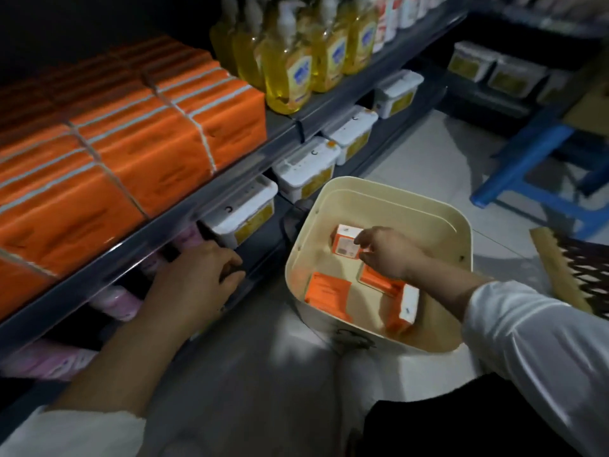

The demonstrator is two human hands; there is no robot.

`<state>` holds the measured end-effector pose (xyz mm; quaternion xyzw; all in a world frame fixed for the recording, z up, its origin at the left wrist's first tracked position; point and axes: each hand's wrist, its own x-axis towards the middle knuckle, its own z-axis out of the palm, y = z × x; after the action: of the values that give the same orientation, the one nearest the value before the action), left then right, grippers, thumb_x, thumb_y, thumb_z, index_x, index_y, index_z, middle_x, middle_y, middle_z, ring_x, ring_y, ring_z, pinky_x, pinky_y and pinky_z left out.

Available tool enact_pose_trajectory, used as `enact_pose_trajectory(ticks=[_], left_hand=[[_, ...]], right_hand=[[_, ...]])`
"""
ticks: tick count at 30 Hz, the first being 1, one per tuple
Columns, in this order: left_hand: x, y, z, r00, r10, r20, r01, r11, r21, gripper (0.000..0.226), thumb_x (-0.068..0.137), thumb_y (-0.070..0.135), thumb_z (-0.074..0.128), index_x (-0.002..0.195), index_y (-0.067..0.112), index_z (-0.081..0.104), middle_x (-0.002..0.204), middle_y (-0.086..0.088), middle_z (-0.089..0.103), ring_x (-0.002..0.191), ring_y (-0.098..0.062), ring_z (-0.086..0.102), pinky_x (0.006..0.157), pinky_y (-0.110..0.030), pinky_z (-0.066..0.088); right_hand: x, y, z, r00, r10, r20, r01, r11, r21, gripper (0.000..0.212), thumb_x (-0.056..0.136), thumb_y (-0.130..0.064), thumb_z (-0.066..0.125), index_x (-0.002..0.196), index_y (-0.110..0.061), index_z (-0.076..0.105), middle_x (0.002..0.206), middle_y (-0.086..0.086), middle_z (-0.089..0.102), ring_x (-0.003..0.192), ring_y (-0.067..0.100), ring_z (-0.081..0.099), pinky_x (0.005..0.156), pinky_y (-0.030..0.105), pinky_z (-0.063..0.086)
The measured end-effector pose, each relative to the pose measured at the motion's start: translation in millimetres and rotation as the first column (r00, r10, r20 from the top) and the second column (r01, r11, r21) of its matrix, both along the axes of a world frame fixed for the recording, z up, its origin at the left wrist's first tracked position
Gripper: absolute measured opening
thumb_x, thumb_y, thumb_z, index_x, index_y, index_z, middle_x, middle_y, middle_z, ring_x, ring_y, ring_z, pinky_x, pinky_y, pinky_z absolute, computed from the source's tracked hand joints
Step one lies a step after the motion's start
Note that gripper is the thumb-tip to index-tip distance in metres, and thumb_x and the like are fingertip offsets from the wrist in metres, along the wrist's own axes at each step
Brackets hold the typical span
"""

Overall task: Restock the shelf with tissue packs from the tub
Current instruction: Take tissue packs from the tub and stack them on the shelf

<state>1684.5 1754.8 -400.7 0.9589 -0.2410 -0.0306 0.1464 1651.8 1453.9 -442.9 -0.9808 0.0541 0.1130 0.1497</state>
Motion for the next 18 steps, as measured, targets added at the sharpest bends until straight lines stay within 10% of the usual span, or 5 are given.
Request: enact_pose_trajectory(ticks=[18], left_hand=[[30, -79, -85, 0.976, -0.129, -0.175, 0.102, 0.982, -0.156, 0.033, 0.085, 0.038, 0.059, 0.115, 0.023, 0.064, 0.095, 0.008, 0.054, 0.088, -0.008, 0.051, 0.072, -0.028, 0.045]], right_hand=[[-9, -96, -147, 0.814, -0.047, -0.578, -0.124, 0.96, -0.252, 0.099, 0.063, -0.055, 0.077, 0.143, -0.022, 0.029, 0.141, 0.013, 0.032, 0.127, 0.034, 0.036, 0.103, 0.043, 0.039]])
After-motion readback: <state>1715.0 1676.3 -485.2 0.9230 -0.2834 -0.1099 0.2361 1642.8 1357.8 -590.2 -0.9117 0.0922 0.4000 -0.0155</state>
